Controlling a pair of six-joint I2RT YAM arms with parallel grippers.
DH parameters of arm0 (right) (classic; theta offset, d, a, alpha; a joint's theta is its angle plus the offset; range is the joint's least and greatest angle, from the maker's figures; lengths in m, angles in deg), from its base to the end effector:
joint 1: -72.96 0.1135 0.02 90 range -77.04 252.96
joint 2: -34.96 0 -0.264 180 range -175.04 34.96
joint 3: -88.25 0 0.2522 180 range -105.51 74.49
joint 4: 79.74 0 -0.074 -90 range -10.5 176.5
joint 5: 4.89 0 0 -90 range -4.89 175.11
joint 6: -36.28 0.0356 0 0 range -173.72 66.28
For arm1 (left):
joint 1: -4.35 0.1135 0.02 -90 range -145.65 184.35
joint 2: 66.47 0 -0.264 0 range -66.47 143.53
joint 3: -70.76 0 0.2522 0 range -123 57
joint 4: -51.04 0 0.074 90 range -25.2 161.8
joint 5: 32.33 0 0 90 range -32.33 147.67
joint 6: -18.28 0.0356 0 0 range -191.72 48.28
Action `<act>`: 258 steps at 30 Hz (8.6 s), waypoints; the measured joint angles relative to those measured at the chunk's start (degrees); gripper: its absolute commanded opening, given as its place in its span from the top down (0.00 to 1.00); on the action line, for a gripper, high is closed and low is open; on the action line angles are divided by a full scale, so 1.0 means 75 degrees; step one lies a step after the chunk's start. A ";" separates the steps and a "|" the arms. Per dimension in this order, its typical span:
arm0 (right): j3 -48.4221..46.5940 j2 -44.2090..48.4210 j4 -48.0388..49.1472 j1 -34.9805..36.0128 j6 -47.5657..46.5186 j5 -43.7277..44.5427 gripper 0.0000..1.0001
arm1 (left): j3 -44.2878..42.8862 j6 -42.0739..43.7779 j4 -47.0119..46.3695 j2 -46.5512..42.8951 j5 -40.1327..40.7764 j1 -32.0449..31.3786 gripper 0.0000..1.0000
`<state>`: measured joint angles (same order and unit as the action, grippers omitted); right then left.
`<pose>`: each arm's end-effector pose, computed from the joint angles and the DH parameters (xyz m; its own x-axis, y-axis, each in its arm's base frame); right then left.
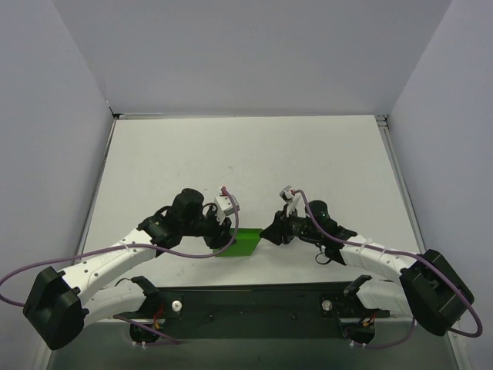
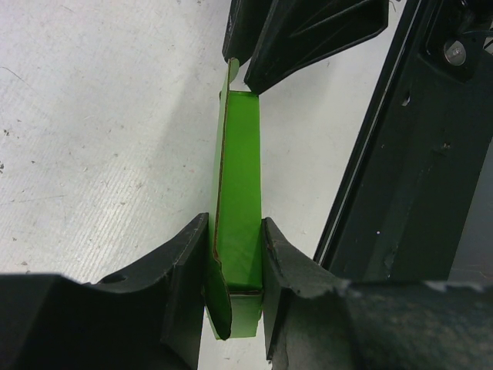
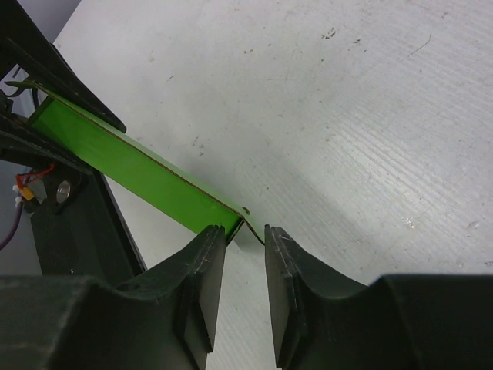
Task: Fold the paper box
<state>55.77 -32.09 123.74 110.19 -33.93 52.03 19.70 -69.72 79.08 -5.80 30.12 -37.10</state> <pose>0.1687 0.1526 0.1935 -0.4601 0.0067 -0.8878 -0.8264 0.3622 0.4310 0.1562 -0.1599 0.2371 -0.4275 0.4188 -0.8011 0.8768 0.4078 -0.2547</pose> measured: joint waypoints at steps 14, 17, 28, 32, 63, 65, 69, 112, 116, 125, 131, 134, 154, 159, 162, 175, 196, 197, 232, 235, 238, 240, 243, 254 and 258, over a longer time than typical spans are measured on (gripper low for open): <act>0.0000 0.0227 -0.0405 0.0064 -0.0012 0.0137 1.00 | 0.0114 0.0291 -0.0099 -0.0149 0.0554 -0.0612 0.93; 0.0000 0.0321 -0.0609 0.0108 0.0035 0.0201 1.00 | 0.0175 0.0455 -0.0093 -0.0286 0.1072 -0.1058 0.94; -0.0017 0.0673 -0.1148 0.0673 0.0370 0.1218 1.00 | 0.0545 0.0597 -0.0402 -0.0592 0.2107 -0.1754 0.95; -0.0026 0.0784 -0.1262 0.0947 0.0527 0.1763 1.00 | 0.0562 0.0589 -0.0423 -0.0618 0.2259 -0.1833 0.95; -0.0248 0.0495 -0.1218 0.1708 0.1005 0.3194 1.00 | 0.0600 0.0420 -0.0434 -0.0662 0.2559 -0.1853 0.96; -0.0248 0.0495 -0.1218 0.1734 0.1049 0.3246 1.00 | 0.0600 0.0417 -0.0431 -0.0662 0.2562 -0.1853 0.96; -0.0259 0.0495 -0.1224 0.1836 0.1107 0.3413 1.00 | 0.0600 0.0420 -0.0423 -0.0664 0.2570 -0.1853 0.97; -0.0102 0.0586 -0.1311 0.2661 0.1361 0.4715 1.00 | 0.0568 0.0370 -0.0385 -0.0629 0.2769 -0.2052 1.00; -0.0195 0.0799 -0.1827 0.2710 0.1370 0.4698 0.90 | 0.0560 0.0487 -0.0391 -0.0609 0.2847 -0.2235 1.00; -0.0236 0.1469 -0.2736 0.2894 0.1501 0.4363 0.50 | 0.0507 0.0565 -0.0513 -0.0455 0.2678 -0.2369 1.00; -0.0280 0.2232 -0.3311 0.2946 0.1539 0.4316 0.38 | 0.0507 0.0565 -0.0562 -0.0423 0.2652 -0.2384 1.00; -0.0329 0.2518 -0.3538 0.2882 0.1524 0.4395 0.39 | 0.0507 0.0565 -0.0568 -0.0414 0.2646 -0.2393 1.00; -0.0248 0.2098 -0.3034 0.1475 0.4010 0.4511 0.45 | 0.0504 0.0568 -0.0664 -0.0332 0.2655 -0.2503 1.00; -0.0009 0.1865 -0.2806 0.1515 0.4543 0.4596 0.51 | 0.0495 0.0568 -0.0673 -0.0309 0.2678 -0.2515 1.00; 0.0140 0.1868 -0.2792 0.1556 0.4756 0.4680 0.56 | 0.0493 0.0568 -0.0676 -0.0303 0.2681 -0.2515 1.00; 0.0417 0.2072 -0.2771 0.1906 0.5254 0.5074 0.82 | 0.0452 0.0562 -0.0685 -0.0227 0.2707 -0.2521 1.00; 0.0440 0.2769 -0.3174 0.1891 0.5592 0.5718 0.57 | 0.0440 0.0562 -0.0682 -0.0213 0.2704 -0.2521 1.00; 0.0440 0.2748 -0.3174 0.1900 0.5592 0.5724 0.56 | 0.0437 0.0562 -0.0682 -0.0213 0.2704 -0.2524 1.00; 0.0437 0.1894 -0.2372 0.3072 0.6336 0.6577 0.86 | 0.0350 0.0385 -0.0647 -0.0108 0.2833 -0.2562 1.00; 0.0431 0.1807 -0.2381 0.3197 0.6388 0.6761 0.88 | 0.0323 0.0361 -0.0624 -0.0090 0.2838 -0.2556 1.00; 0.0414 0.1679 -0.2369 0.3308 0.6426 0.6892 0.91 | 0.0323 0.0323 -0.0618 -0.0090 0.2827 -0.2503 1.00; 0.0367 0.1545 -0.2366 0.3381 0.6455 0.6965 0.92 | 0.0323 0.0271 -0.0609 -0.0093 0.2809 -0.2451 1.00; 0.0277 0.1378 -0.2384 0.3456 0.6510 0.7076 0.92 | 0.0323 0.0219 -0.0577 -0.0114 0.2739 -0.2346 1.00; -0.0044 0.1530 -0.3092 0.3602 0.6164 0.7143 0.55 | 0.0326 0.0262 -0.0361 -0.0300 0.2081 -0.1999 1.00; -0.0530 0.2559 -0.4686 0.3491 0.5196 0.7131 0.27 | 0.0344 0.0236 -0.0312 -0.0545 0.1317 -0.1772 1.00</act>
<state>51.79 -12.90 88.59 136.38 5.04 105.51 22.28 -67.95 76.75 -9.89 40.00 -50.39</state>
